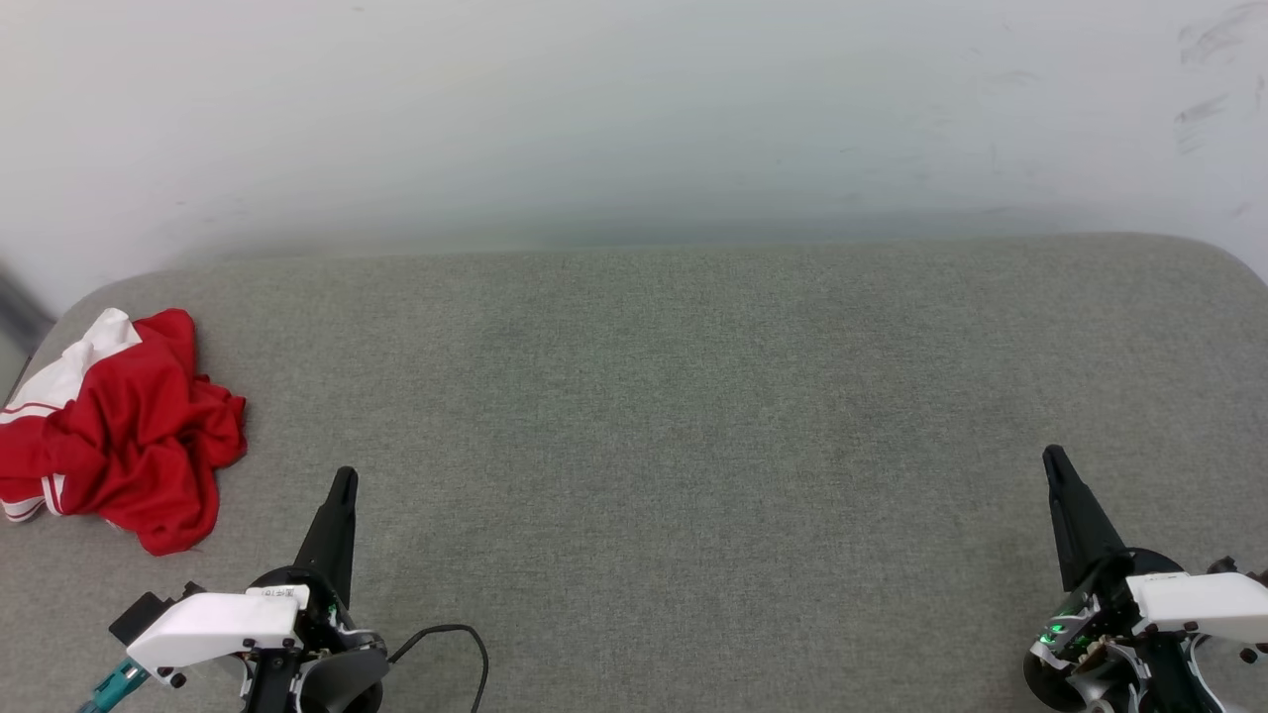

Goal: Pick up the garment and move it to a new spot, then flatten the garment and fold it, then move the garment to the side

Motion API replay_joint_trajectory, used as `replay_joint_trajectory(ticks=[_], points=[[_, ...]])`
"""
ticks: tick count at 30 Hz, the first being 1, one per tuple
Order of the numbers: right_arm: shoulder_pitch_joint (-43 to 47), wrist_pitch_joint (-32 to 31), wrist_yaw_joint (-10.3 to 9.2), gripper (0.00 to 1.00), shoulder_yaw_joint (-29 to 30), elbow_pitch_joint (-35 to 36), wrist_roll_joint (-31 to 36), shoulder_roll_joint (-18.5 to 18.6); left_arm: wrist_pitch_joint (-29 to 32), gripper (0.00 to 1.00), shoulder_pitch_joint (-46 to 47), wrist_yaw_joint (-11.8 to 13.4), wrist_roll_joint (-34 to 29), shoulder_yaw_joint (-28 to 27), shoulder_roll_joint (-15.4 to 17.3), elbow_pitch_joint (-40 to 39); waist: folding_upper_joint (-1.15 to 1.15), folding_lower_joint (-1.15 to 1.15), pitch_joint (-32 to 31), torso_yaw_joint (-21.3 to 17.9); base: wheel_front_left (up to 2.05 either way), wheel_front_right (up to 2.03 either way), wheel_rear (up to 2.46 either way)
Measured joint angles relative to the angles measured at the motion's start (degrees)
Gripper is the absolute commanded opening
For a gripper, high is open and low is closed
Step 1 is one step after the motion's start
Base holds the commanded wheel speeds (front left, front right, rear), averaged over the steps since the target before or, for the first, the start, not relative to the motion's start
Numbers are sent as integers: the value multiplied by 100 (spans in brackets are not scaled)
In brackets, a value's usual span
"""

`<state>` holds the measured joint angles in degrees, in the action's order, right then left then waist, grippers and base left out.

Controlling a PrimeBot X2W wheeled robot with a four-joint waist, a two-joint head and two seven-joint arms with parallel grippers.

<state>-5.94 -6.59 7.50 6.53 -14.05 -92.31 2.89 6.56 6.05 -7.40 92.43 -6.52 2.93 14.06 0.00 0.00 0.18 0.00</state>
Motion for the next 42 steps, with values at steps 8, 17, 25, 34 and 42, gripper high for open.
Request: replay_joint_trajectory(ticks=[8, 17, 25, 34, 42], points=[[0, 0, 0, 0, 0, 0, 0, 0, -1, 0, 0, 0, 0, -1, 0, 0, 0, 0, 0, 0, 0, 0, 0], [0, 0, 0, 0, 1, 0, 0, 0, -1, 0, 0, 0, 0, 0, 0, 0, 0, 0, 0, 0, 0, 0, 0], [0, 0, 0, 0, 1, 0, 0, 0, -1, 0, 0, 0, 0, 2, 0, 0, 0, 1, 0, 0, 0, 0, 0], [0, 0, 0, 0, 1, 0, 0, 0, -1, 0, 0, 0, 0, 2, 0, 0, 0, 1, 0, 0, 0, 0, 0], [0, 0, 0, 0, 0, 0, 0, 0, -1, 0, 0, 0, 0, 0, 0, 0, 0, 1, 0, 0, 0, 0, 0]])
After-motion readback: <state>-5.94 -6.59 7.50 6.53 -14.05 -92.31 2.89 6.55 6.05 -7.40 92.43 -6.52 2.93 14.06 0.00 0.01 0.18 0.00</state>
